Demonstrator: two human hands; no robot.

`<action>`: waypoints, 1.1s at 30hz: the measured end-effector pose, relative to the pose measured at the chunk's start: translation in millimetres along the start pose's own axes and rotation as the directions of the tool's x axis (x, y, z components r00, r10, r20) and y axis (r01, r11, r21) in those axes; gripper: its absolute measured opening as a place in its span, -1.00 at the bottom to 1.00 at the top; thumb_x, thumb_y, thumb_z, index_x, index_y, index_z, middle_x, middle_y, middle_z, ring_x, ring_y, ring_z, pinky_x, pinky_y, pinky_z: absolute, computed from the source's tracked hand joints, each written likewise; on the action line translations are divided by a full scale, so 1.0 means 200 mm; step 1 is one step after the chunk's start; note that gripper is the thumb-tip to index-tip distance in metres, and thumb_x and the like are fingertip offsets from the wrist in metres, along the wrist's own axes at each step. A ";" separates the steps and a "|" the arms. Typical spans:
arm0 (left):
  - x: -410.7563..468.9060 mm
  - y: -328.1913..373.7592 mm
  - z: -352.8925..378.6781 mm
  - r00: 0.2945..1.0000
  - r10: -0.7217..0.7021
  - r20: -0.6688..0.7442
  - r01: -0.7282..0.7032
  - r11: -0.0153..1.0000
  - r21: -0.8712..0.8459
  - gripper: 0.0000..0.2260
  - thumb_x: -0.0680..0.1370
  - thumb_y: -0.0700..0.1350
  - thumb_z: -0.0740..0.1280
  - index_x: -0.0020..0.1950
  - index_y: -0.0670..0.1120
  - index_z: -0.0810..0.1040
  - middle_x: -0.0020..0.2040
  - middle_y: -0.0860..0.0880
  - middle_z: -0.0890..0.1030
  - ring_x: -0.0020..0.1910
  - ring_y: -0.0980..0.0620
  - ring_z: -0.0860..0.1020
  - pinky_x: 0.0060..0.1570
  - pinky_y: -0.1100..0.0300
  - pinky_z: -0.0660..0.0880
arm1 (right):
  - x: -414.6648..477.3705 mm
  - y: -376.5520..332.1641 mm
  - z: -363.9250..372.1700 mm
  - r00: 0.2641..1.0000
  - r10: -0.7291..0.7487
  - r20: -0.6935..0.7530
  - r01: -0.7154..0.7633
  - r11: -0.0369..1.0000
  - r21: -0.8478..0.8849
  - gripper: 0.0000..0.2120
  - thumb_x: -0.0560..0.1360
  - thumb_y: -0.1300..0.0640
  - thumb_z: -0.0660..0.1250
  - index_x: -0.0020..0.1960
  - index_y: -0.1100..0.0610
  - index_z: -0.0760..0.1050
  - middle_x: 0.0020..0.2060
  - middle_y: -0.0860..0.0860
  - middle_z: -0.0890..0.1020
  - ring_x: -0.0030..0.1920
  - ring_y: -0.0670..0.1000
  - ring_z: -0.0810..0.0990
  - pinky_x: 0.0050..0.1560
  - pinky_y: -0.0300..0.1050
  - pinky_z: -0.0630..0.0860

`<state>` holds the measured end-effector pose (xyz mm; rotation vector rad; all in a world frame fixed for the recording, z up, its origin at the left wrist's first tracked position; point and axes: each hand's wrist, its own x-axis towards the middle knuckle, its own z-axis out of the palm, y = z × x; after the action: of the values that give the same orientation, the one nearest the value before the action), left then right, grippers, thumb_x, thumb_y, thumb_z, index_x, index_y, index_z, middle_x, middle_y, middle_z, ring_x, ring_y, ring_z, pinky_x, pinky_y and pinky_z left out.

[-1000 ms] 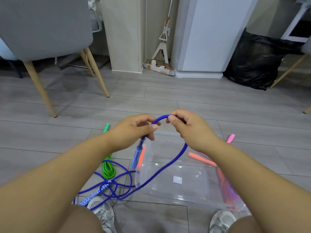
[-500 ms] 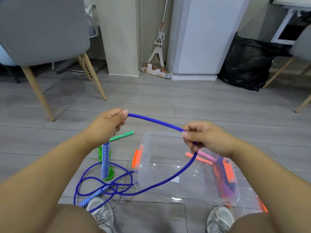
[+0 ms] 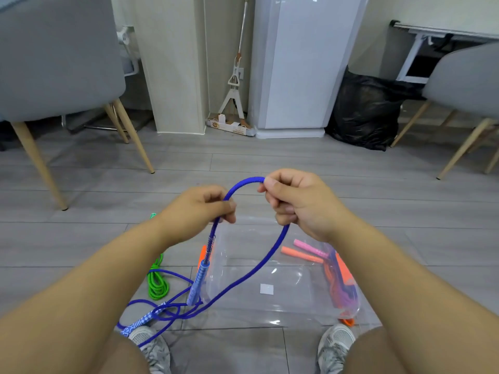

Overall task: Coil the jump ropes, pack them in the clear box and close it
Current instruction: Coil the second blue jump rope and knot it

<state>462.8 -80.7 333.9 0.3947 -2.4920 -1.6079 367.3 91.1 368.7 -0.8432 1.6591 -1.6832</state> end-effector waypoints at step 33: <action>0.03 0.19 0.07 0.961 0.004 -0.277 -0.076 0.965 -0.251 -0.87 0.59 -0.18 0.24 -0.14 -0.12 0.52 -0.35 -0.09 0.53 -0.52 0.04 0.44 -0.46 0.14 0.51 | -0.02 0.08 -0.01 0.967 0.029 -0.252 -0.108 0.947 -0.304 -0.82 0.62 0.01 0.07 -0.15 -0.04 0.28 -0.03 -0.06 0.66 -0.56 -0.01 0.44 -0.53 -0.28 0.27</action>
<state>447.4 -55.5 362.4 0.4895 -2.0434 -1.7035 368.3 95.2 352.5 -0.7325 2.1441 -1.5444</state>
